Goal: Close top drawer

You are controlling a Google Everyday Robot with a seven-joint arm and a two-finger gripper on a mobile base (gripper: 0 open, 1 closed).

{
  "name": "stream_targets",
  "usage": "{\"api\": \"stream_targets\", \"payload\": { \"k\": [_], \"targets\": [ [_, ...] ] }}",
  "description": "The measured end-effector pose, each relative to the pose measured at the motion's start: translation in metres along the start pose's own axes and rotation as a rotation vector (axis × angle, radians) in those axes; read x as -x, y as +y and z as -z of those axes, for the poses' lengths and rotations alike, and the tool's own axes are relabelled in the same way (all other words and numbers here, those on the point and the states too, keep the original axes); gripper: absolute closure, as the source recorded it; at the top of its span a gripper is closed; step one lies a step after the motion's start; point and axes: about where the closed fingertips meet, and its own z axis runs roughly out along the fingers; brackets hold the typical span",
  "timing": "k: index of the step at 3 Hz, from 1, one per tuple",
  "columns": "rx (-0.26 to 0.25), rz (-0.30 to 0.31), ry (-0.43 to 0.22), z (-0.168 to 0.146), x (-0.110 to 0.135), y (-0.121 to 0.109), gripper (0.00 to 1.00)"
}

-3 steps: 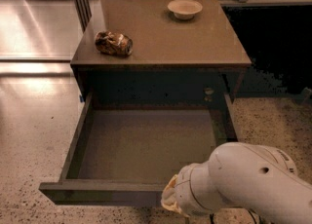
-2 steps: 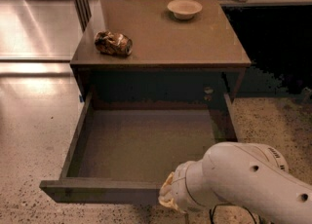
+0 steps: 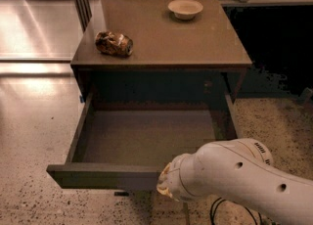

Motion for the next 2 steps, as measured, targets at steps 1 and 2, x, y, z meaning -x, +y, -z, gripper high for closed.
{"api": "stream_targets", "payload": {
  "k": [1, 2],
  "targets": [
    [0.0, 0.0, 0.0, 0.0, 0.0, 0.0, 1.0],
    [-0.028, 0.003, 0.011, 0.0, -0.002, -0.013, 1.0]
  ]
}}
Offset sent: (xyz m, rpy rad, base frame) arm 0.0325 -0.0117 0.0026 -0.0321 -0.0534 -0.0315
